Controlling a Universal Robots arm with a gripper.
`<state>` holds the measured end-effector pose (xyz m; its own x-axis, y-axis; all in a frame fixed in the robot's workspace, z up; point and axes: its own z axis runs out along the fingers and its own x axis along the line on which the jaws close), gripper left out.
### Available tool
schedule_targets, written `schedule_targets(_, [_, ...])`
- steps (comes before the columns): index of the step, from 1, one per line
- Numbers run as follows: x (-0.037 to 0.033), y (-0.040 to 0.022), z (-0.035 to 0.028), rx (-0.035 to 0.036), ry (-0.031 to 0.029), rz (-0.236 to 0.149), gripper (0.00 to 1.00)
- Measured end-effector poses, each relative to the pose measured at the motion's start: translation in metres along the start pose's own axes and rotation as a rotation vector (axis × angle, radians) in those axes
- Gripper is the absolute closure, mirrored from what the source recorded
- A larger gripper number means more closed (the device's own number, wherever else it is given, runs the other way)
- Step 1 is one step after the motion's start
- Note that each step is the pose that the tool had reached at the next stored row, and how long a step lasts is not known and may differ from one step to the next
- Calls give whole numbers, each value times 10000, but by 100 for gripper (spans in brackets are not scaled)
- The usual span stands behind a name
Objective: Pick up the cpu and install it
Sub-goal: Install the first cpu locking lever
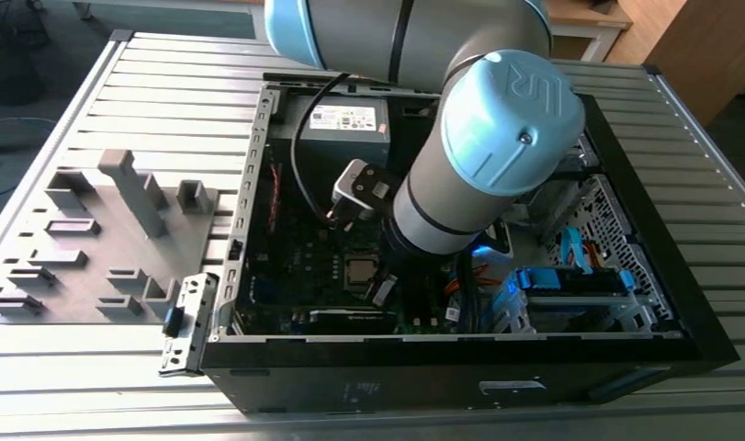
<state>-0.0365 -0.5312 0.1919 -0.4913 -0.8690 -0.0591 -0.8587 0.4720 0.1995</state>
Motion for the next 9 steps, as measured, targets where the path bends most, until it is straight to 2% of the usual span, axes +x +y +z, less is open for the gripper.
schedule_targets(5, [-1, -39, 10, -186, 104, 32, 88])
schedule_targets(9, [0, -39, 10, -189, 106, 35, 88])
